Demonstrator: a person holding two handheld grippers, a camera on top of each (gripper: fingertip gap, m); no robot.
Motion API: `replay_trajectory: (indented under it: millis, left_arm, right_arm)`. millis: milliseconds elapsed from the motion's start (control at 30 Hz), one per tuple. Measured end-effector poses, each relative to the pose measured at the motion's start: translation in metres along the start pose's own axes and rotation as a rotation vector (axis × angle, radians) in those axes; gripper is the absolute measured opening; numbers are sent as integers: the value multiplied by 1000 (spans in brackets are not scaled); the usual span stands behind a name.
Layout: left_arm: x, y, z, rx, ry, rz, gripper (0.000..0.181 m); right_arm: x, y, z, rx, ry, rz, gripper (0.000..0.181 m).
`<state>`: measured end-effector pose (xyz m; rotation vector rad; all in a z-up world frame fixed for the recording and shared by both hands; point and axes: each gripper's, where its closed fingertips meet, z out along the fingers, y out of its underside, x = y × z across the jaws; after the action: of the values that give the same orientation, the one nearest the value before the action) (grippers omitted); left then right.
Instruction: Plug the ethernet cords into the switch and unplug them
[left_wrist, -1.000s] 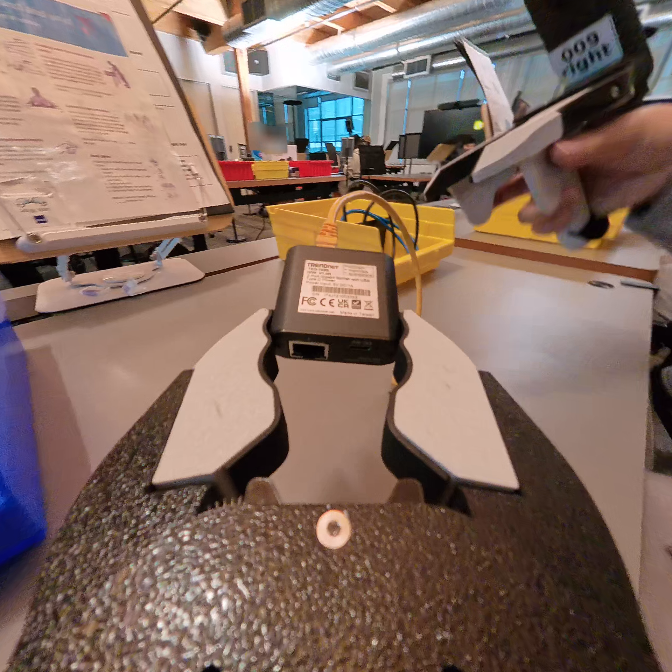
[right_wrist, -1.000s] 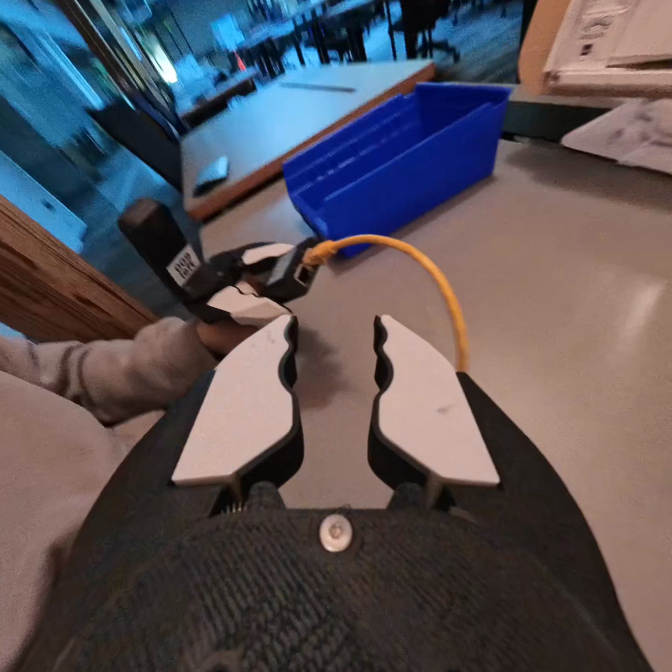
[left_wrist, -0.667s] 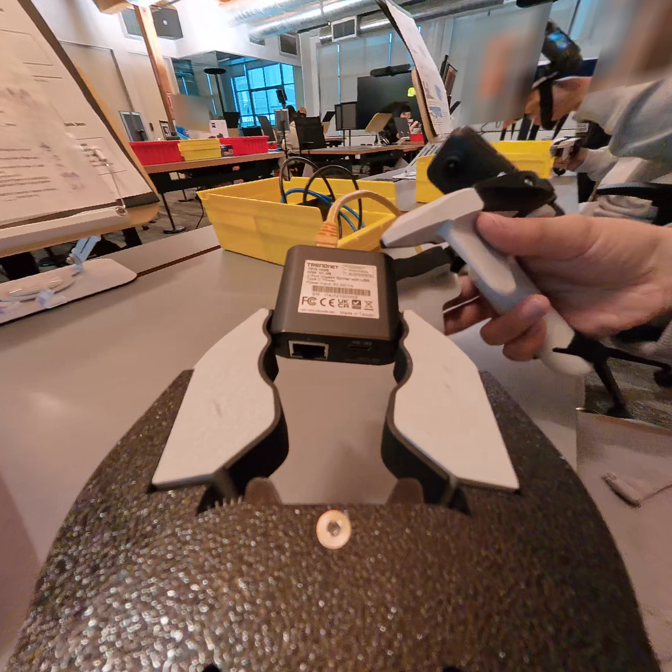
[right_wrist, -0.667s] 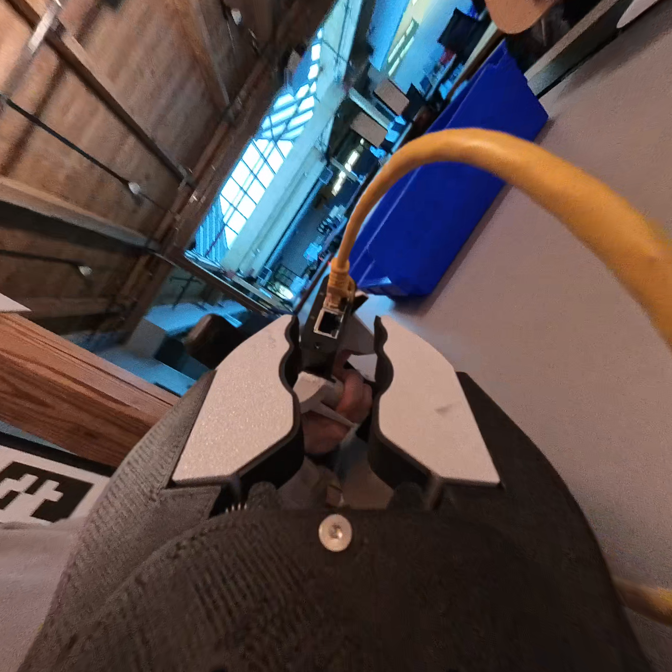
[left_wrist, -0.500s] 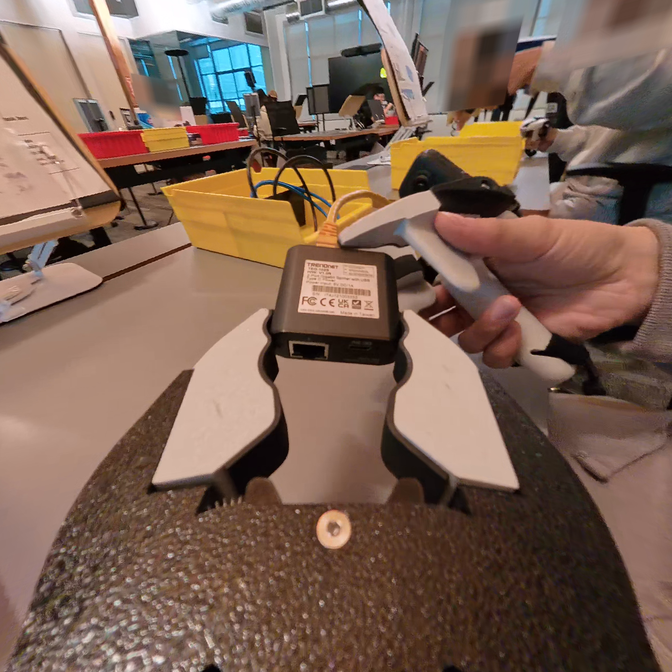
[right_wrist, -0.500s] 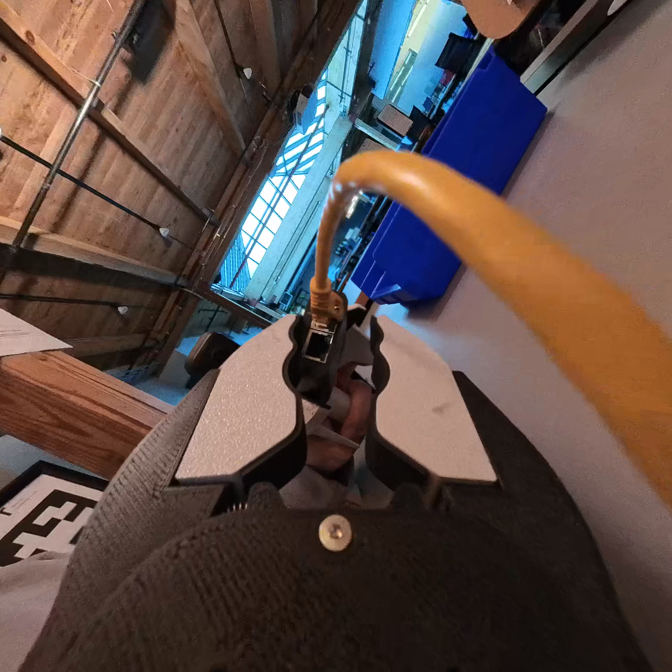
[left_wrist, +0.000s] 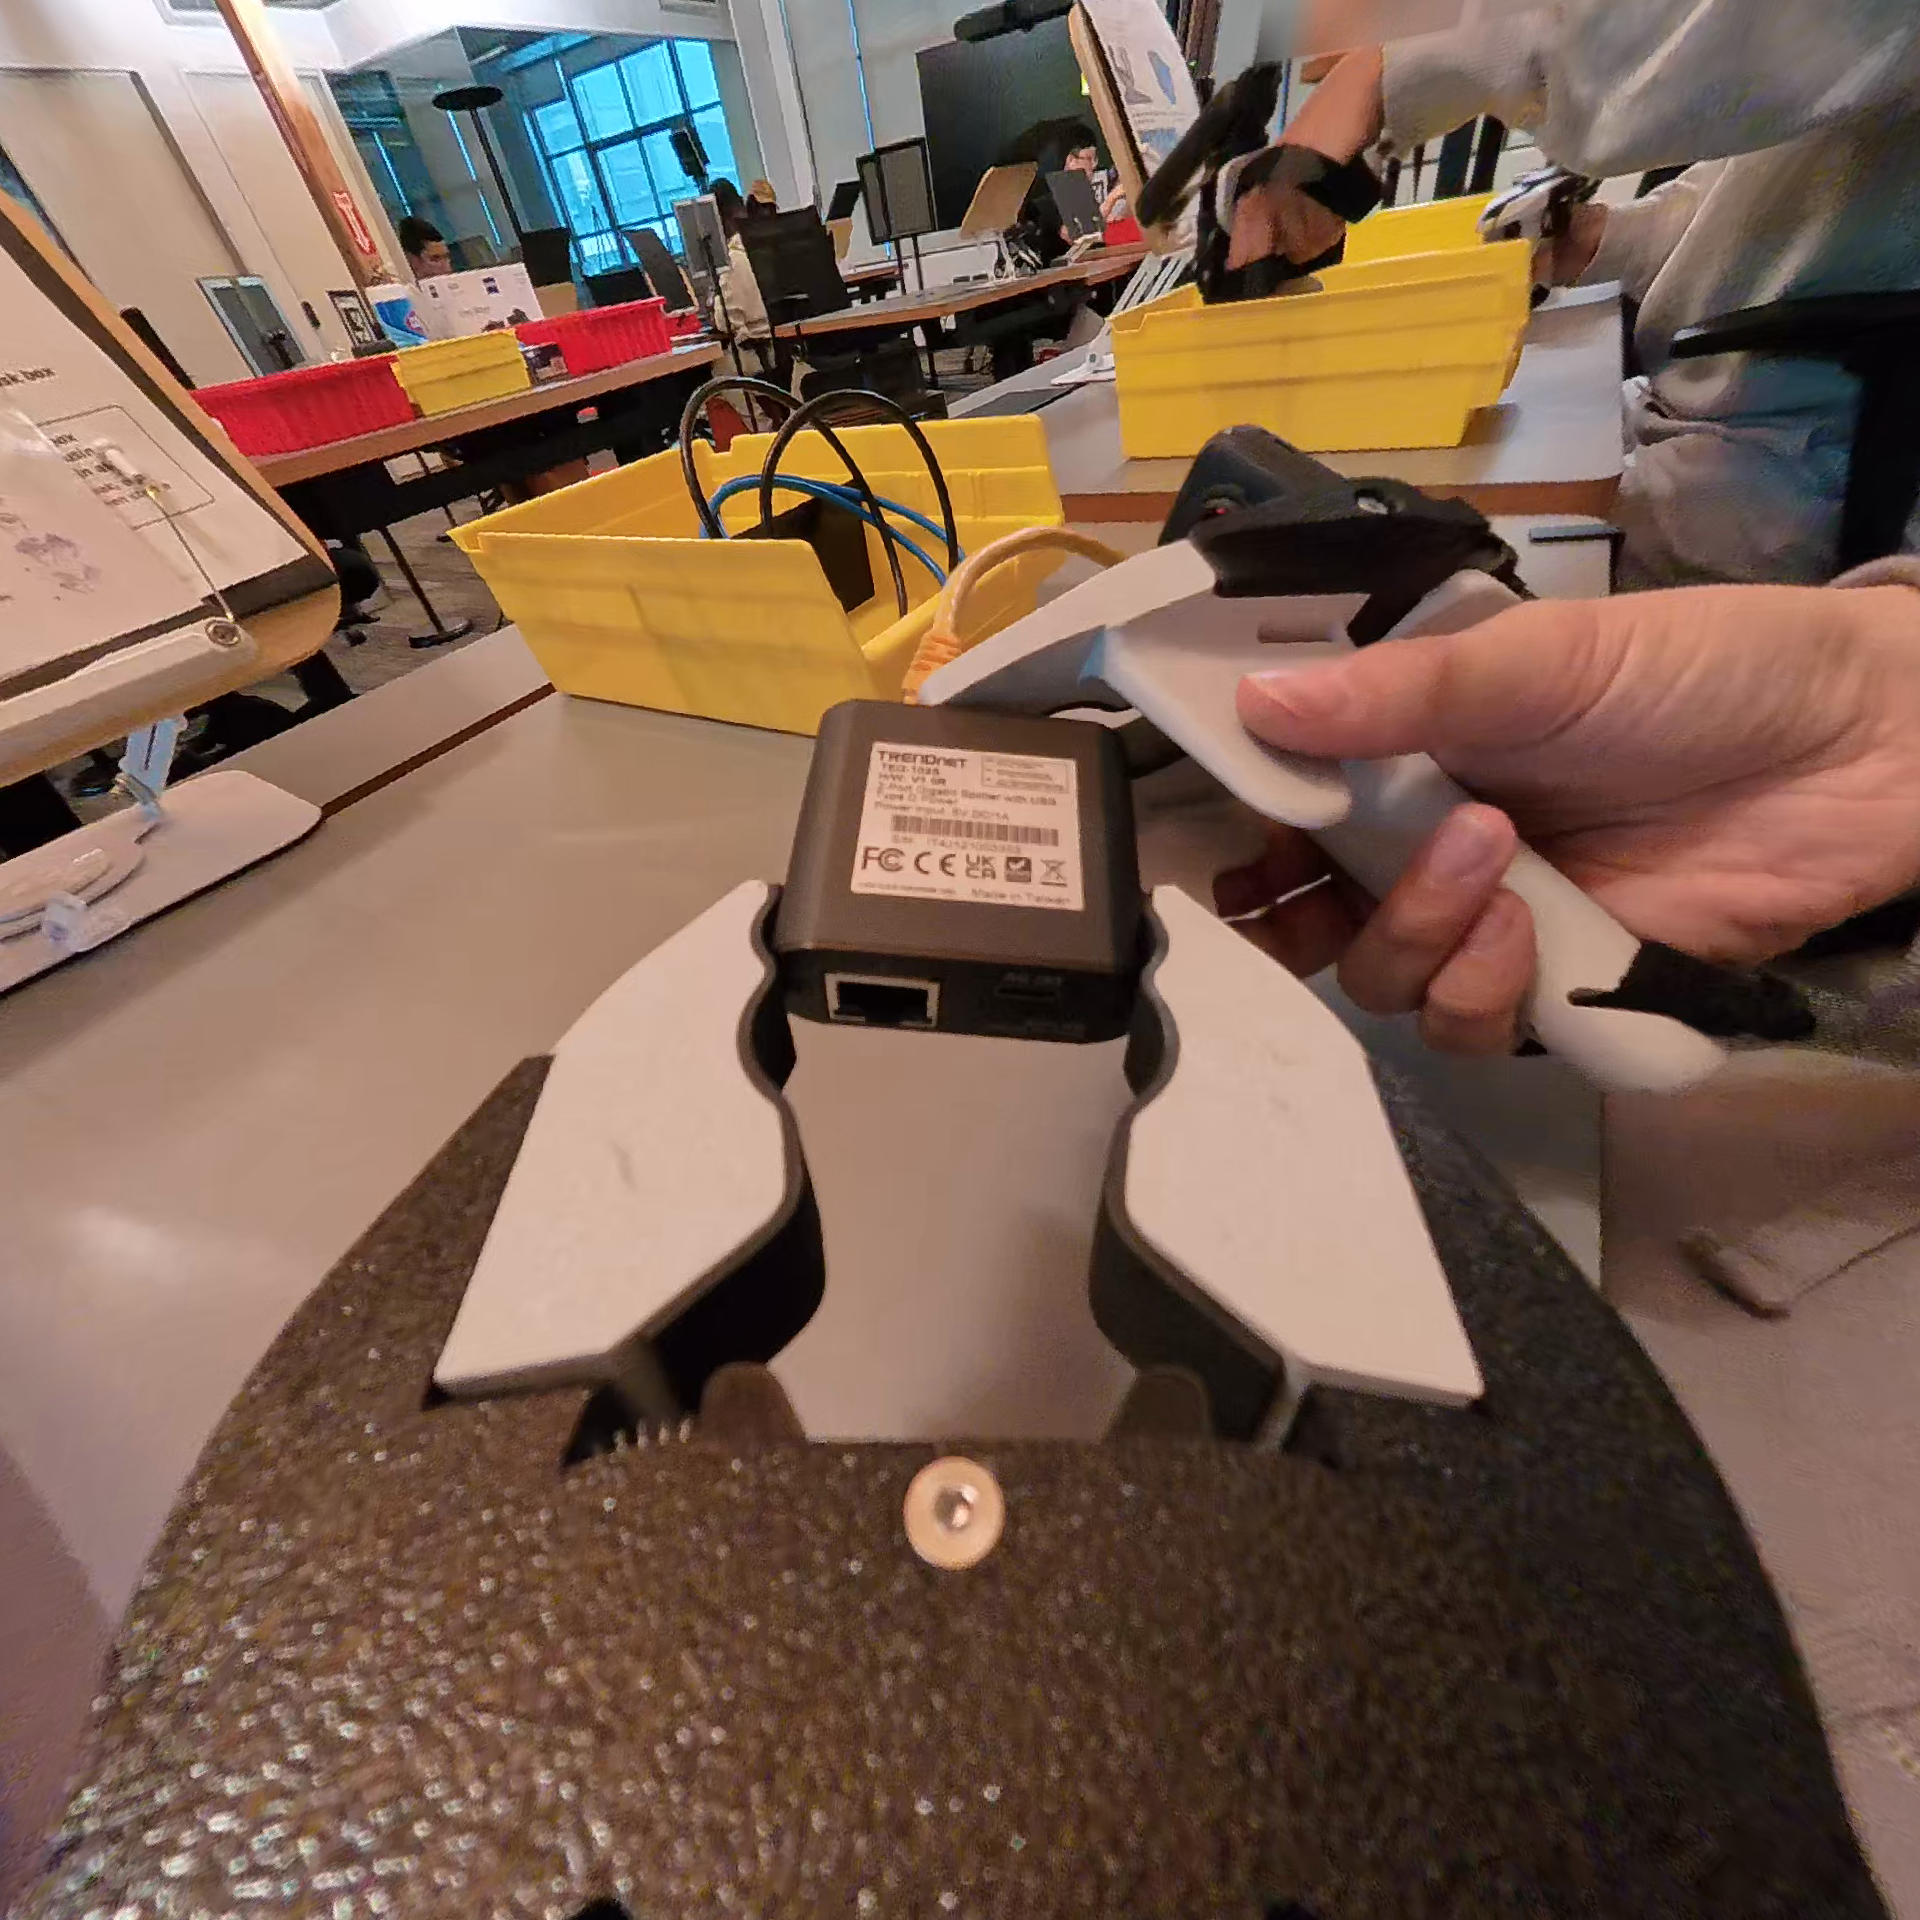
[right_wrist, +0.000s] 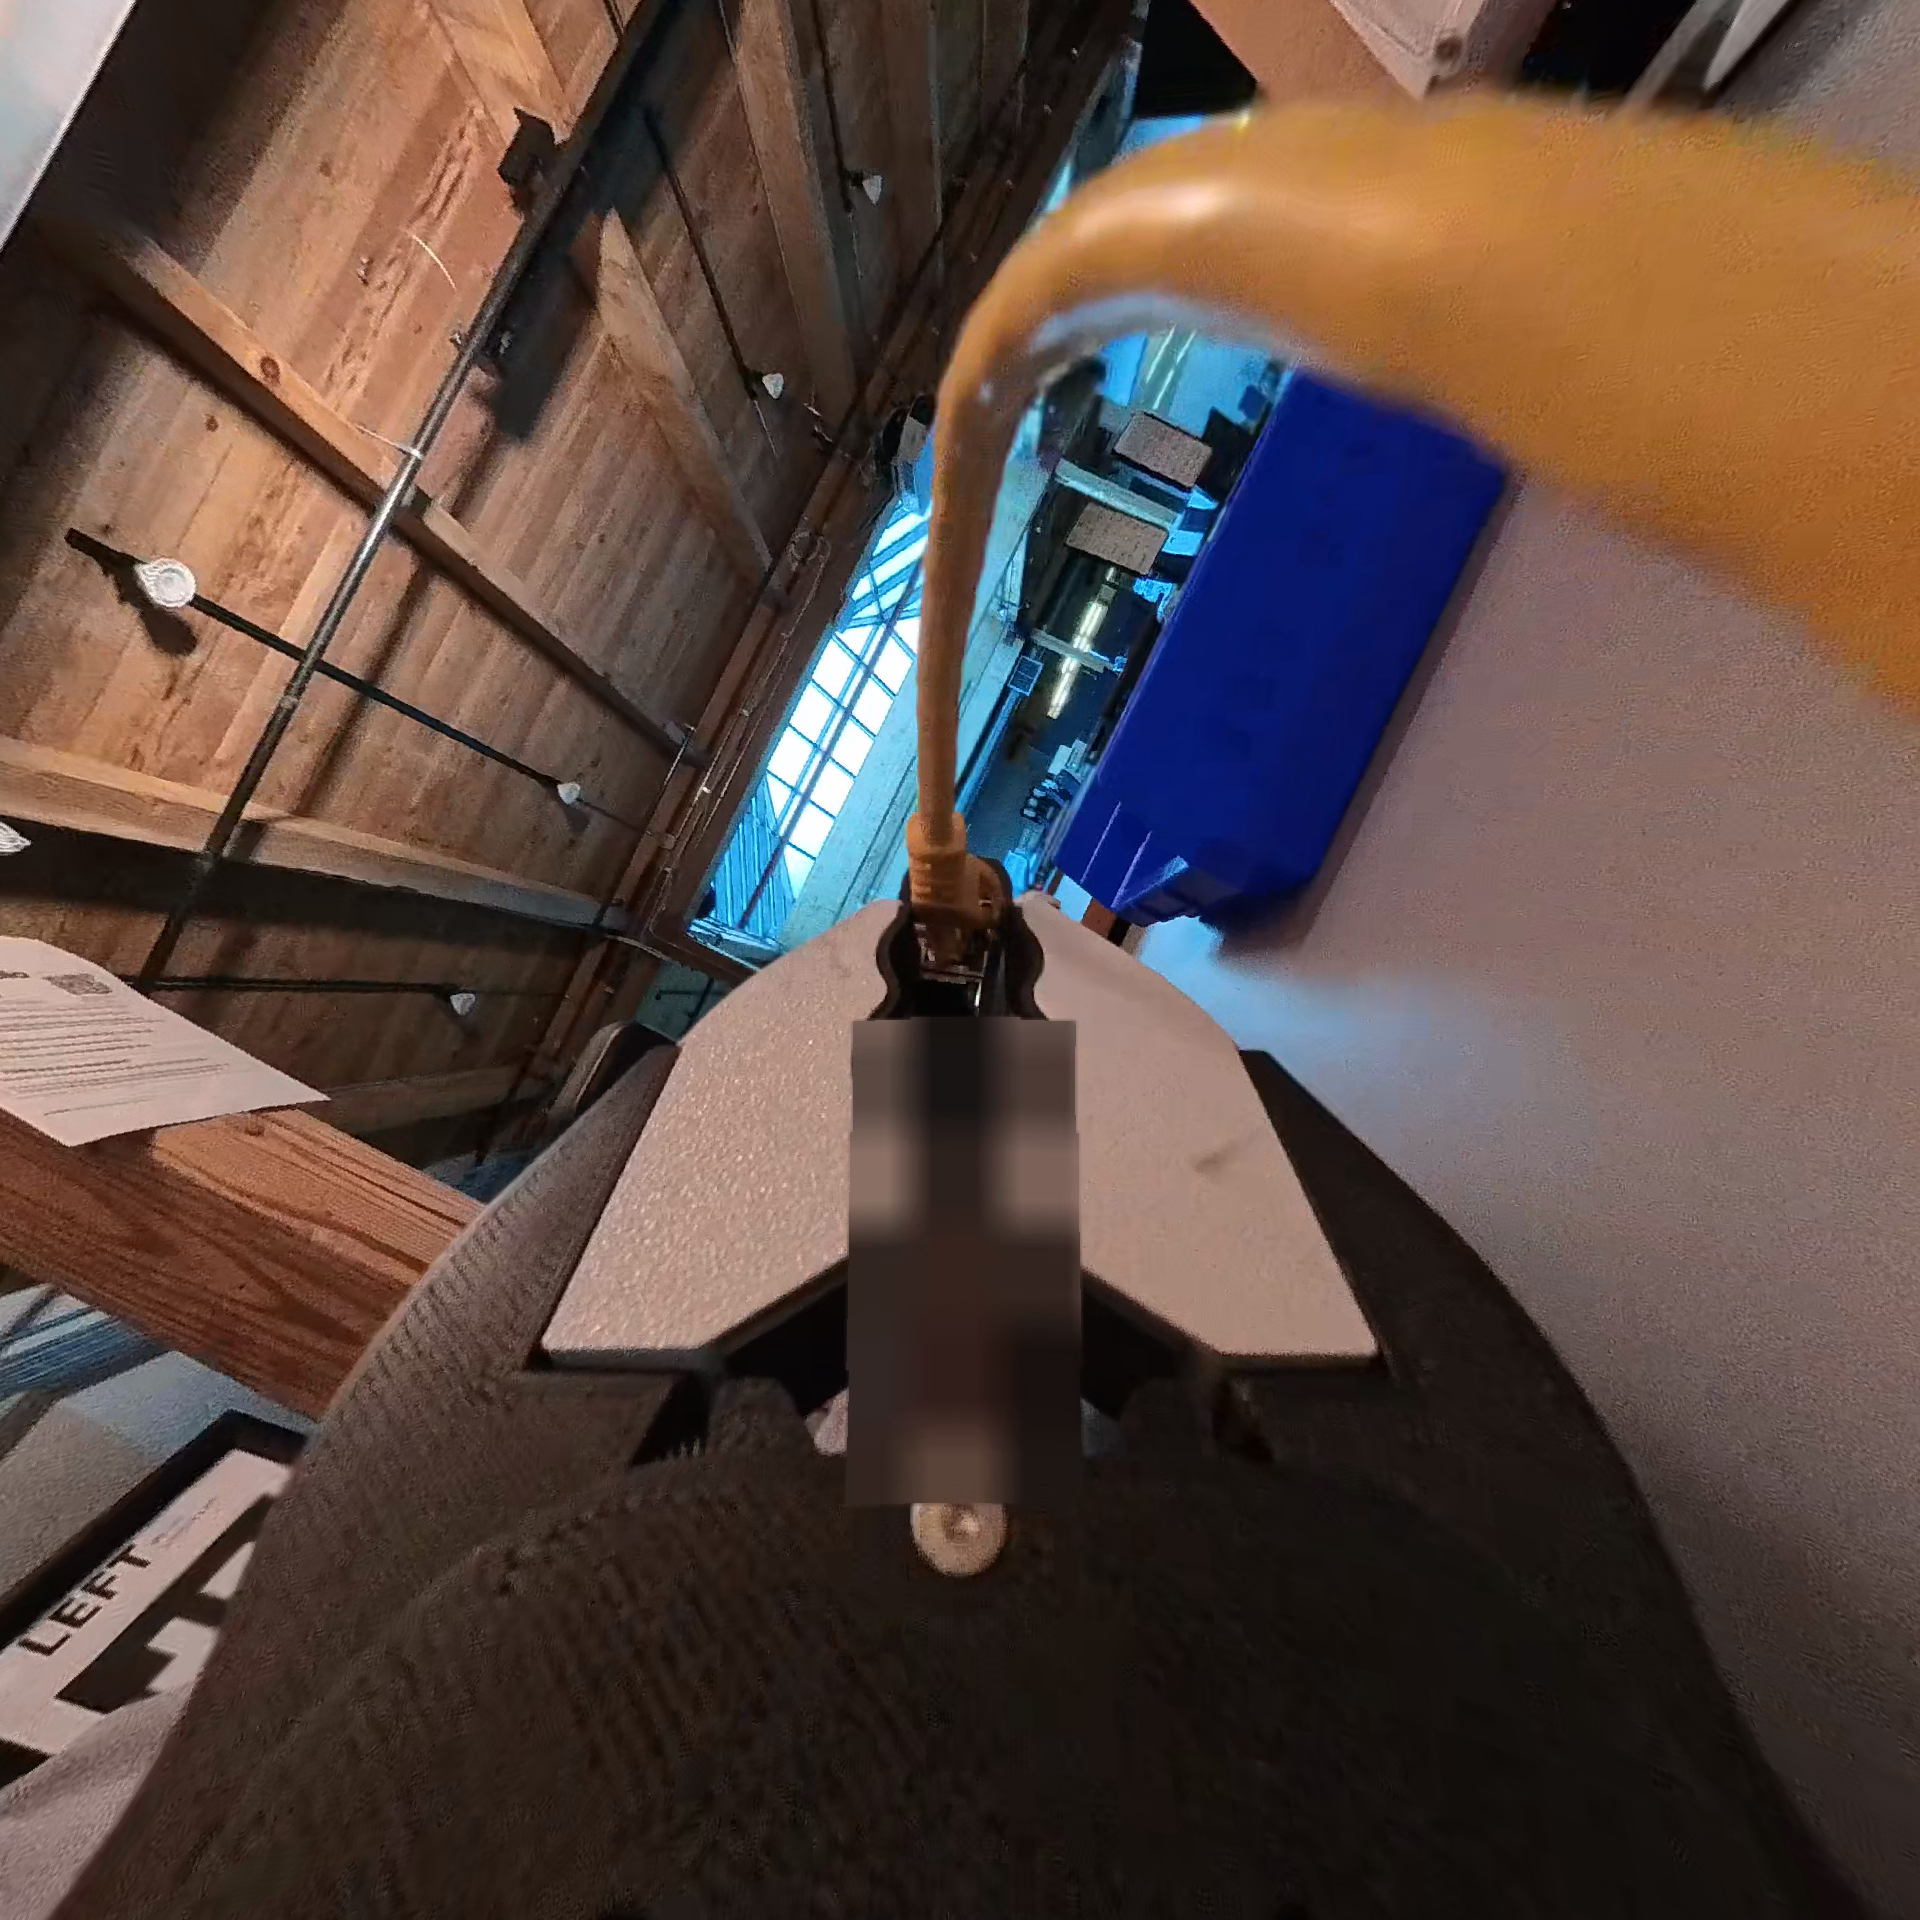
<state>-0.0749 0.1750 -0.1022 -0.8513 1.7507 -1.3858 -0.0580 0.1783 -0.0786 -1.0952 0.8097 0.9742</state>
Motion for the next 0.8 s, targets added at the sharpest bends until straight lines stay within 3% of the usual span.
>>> replay_trajectory:
  millis: [467, 800]
  left_arm:
    - [-4, 5, 10, -23, -139, 37, 62]
    - [-7, 7, 13, -15, -204, 45, 62]
  right_arm:
    - [10, -8, -2, 166, 41, 69, 13]
    - [10, -8, 0, 121, 44, -39, 11]
